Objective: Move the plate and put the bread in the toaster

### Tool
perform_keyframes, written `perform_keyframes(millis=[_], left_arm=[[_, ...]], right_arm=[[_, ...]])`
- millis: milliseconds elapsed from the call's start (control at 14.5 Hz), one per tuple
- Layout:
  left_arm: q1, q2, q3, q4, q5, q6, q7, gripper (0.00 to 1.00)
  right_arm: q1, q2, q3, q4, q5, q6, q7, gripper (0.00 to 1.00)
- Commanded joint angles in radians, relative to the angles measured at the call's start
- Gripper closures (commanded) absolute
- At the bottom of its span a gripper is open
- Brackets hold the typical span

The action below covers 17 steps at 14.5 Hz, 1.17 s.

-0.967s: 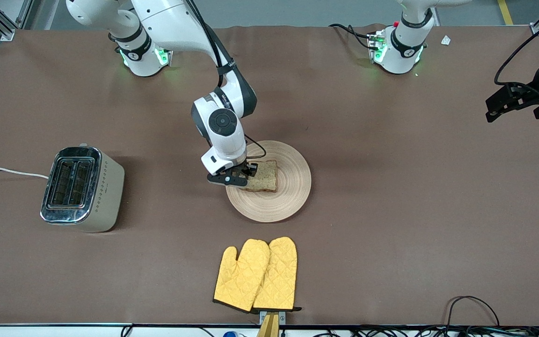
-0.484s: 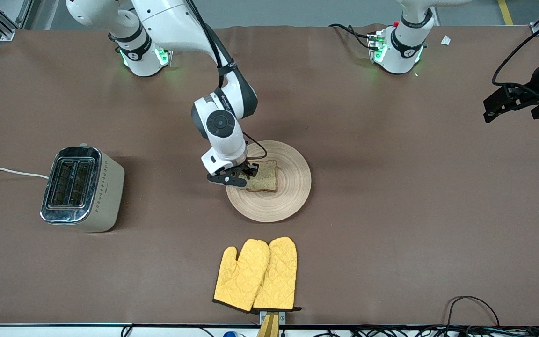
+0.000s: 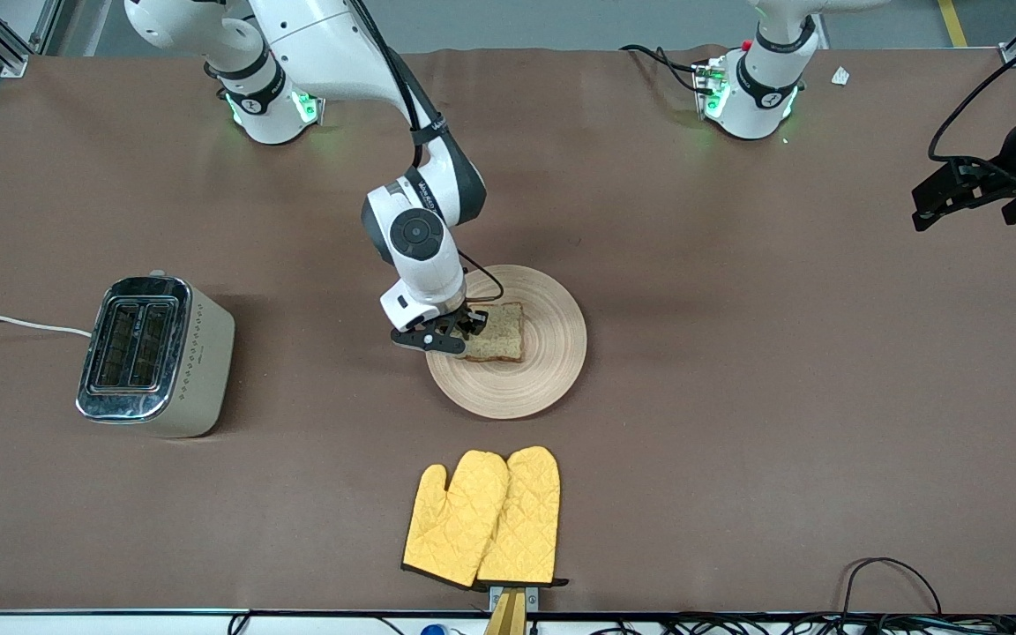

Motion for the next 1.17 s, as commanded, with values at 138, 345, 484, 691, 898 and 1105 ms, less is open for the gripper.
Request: perform_keyframes(millis=[138,345,484,691,898,1105], left_arm=[[0.001,-0.012,-0.001,-0.01,0.017,-0.018,0.001,0.0],[-0.001,-0.01,0.0,-0.009,0.018,-0.019,0.001,0.0],[-0.001,-0.01,0.0,-0.012,0.018,-0.021,-0.011,0.0],[0.001,-0.01,0.003,-0.012,0.021,-0.021,-0.002,0.0],[0.001,-0.002,0.003,-0.009,0.021,-0.019,0.001,0.0],[0.001,-0.001,0.003,-0.009,0.018,-0.021,0.004,0.0]], right_arm=[[0.008,0.026,-0.003,0.014,0.015,0.011,-0.007,0.71],[0.014,0.026,-0.003,0.013,0.013,0.011,-0.007,0.97],[0.018,0.026,-0.004,0.013,0.012,0.01,-0.007,0.99],[0.018,0.025,-0.004,0.014,0.01,0.005,-0.018,0.99],[0.017,-0.018,-0.015,0.022,-0.004,-0.106,-0.058,0.99],[0.014,-0.087,-0.047,0.127,-0.141,-0.376,-0.055,0.99]])
